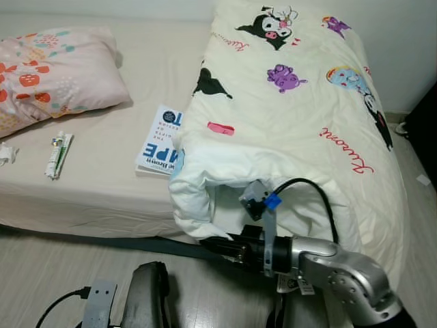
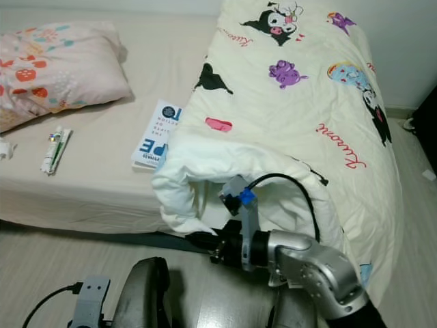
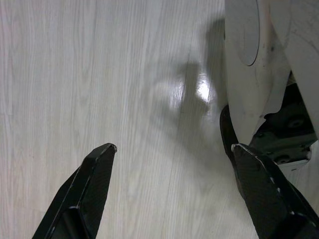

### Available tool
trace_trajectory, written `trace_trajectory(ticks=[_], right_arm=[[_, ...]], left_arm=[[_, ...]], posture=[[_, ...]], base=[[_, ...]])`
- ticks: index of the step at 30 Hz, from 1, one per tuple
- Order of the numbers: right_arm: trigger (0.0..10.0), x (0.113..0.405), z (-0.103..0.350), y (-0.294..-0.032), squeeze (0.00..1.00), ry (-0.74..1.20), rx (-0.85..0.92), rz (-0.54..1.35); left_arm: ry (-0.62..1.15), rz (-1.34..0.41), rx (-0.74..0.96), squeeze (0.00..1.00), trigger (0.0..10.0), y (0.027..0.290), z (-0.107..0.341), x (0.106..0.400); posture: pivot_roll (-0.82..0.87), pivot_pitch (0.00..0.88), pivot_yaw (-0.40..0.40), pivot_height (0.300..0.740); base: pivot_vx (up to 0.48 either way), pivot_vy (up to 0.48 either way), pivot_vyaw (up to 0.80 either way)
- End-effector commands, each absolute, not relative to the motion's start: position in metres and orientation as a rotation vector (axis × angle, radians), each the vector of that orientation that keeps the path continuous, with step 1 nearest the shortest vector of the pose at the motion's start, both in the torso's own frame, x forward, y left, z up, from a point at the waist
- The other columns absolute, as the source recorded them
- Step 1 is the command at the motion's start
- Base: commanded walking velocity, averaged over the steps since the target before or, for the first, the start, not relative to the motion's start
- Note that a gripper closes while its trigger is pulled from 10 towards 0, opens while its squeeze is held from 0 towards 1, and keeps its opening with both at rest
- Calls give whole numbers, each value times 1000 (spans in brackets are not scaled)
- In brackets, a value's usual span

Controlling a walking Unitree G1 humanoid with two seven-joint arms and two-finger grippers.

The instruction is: Clean up the room

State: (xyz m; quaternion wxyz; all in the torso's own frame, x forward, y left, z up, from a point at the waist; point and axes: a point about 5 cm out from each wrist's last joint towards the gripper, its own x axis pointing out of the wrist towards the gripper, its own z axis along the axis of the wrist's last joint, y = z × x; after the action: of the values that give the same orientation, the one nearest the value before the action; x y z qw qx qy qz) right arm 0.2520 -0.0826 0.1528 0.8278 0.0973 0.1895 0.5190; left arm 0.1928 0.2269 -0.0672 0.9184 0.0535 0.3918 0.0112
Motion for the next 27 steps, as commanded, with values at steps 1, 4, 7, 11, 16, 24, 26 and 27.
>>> trace_trajectory(ticks=[1, 4, 7, 11, 16, 24, 26, 27], right_arm=[[10000, 248, 150, -78, 63, 413, 236, 1121], [10000, 240, 154, -74, 1000, 406, 288, 1188], [10000, 224, 159, -69, 1000, 419, 339, 1309], [10000, 203, 164, -66, 1000, 445, 367, 1471], [10000, 181, 180, -74, 1000, 438, 377, 1649], [10000, 216, 261, -95, 1000, -59, 611, 1510], [10000, 229, 266, -101, 1000, -114, 624, 1391], [10000, 248, 266, -111, 925, -137, 608, 1224]], left_arm=[[830, -59, 103, 0, 10000, 207, -74, 189], [829, -72, 107, 0, 10000, 203, -74, 190], [829, -76, 109, 0, 10000, 202, -74, 190], [831, -77, 112, 0, 10000, 202, -74, 191], [838, -73, 112, 0, 10000, 202, -74, 190], [852, -69, 110, 0, 10000, 201, -76, 188], [854, -69, 110, 0, 10000, 200, -76, 188], [856, -70, 109, 0, 10000, 199, -77, 187]], posture=[[37, 220, 23, 495], [35, 215, 20, 495], [35, 212, 17, 495], [37, 207, 14, 495], [32, 201, 9, 495], [13, 188, 4, 495], [13, 188, 4, 495], [12, 183, 4, 495]], base=[[0, 0, 0], [0, 0, 0], [0, 0, 0], [0, 0, 0], [0, 0, 0], [0, 0, 0], [0, 0, 0], [0, 0, 0]])
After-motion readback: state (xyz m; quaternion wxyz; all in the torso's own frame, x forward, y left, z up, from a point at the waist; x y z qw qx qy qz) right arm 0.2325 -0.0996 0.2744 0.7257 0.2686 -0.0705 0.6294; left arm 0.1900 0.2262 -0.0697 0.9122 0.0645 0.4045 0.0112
